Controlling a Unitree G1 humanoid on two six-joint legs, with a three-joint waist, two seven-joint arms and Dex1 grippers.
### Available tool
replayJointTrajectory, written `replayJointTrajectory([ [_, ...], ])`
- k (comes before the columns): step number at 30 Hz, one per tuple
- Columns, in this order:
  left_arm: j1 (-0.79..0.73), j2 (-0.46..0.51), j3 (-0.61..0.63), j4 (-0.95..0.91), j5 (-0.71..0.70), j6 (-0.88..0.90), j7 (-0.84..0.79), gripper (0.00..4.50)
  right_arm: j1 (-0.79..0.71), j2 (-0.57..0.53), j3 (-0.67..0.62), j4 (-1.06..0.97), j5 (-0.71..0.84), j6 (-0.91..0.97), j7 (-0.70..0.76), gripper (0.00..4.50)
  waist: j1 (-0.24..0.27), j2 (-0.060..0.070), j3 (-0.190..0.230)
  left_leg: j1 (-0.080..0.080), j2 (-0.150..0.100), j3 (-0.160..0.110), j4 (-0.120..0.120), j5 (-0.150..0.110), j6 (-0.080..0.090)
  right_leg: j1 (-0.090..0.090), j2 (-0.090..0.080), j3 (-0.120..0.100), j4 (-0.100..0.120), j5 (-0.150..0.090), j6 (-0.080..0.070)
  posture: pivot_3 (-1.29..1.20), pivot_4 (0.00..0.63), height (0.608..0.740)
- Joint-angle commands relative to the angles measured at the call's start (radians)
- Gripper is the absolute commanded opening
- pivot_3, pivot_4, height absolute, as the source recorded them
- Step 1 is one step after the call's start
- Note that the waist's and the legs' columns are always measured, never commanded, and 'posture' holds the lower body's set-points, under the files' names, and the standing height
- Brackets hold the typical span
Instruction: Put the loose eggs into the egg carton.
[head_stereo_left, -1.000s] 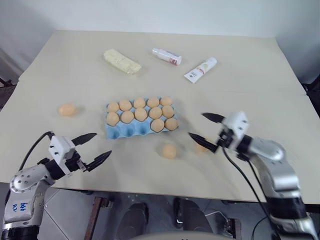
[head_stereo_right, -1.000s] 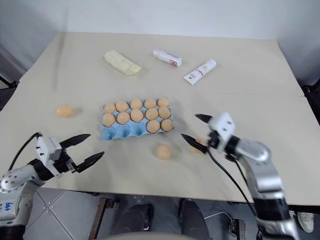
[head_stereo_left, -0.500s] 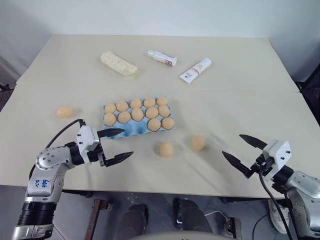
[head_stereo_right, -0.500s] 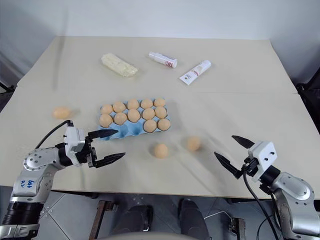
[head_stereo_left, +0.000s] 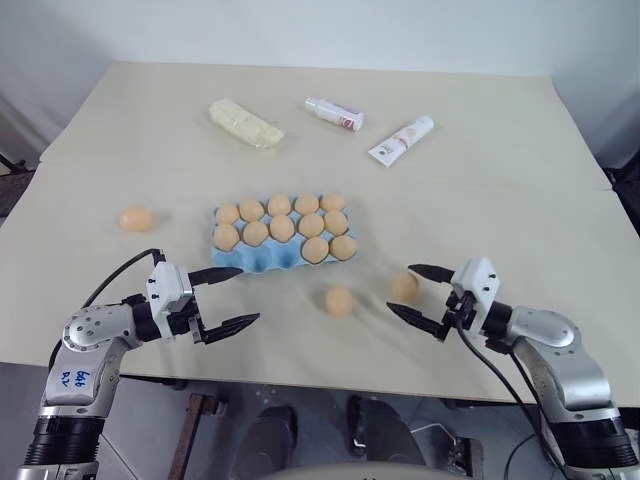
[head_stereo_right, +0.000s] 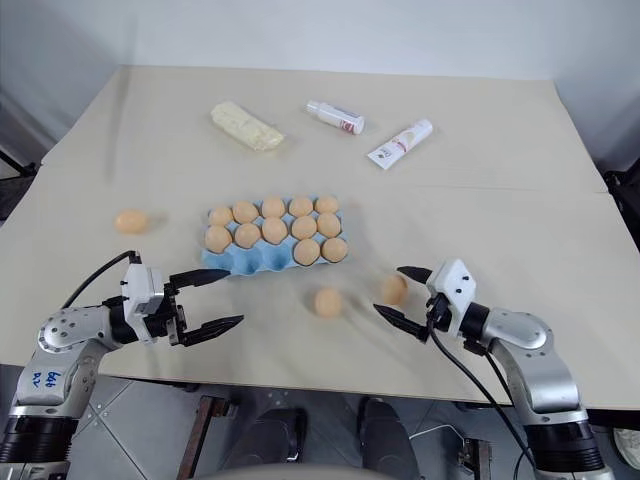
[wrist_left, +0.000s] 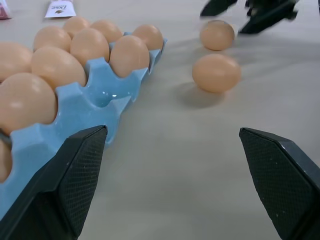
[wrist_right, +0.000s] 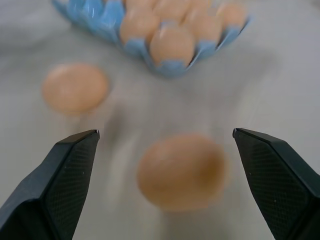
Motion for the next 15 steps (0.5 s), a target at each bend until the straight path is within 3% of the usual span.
replayJointTrajectory([
  [1,0.031,0.006,0.035,-0.061,-0.014,0.000,0.025,4.50,-0.052,0.029,0.018,0.068,-0.022,-0.037,-0.011,4.49,0.000,0.000,0.000,0.000,0.000,0.000,0.000,0.000,0.000,0.000,0.000,0.000,0.000,0.000,0.000,0.00,0.150,0.740],
  [4,0.056,0.004,0.055,-0.084,-0.020,0.008,0.049,4.50,-0.074,0.048,0.014,0.090,-0.013,-0.063,-0.005,3.89,-0.002,0.000,0.000,0.000,0.000,0.000,0.000,0.000,0.000,0.000,0.000,0.000,0.000,0.000,0.000,0.00,0.150,0.740],
  [9,0.105,-0.012,0.135,-0.097,-0.037,0.018,0.120,4.50,-0.083,0.055,0.020,0.048,0.015,-0.073,0.018,2.34,-0.008,0.000,0.000,0.000,0.000,0.000,0.000,0.000,0.000,0.000,0.000,0.000,0.000,0.000,0.000,0.00,0.150,0.740],
  [15,0.215,-0.024,0.285,-0.066,-0.054,0.010,0.189,4.50,-0.227,0.131,0.111,-0.084,0.052,0.061,-0.029,2.34,-0.031,0.000,0.000,0.002,0.001,0.001,0.000,0.000,0.000,0.000,0.001,0.001,0.002,0.000,0.000,0.00,0.150,0.740],
])
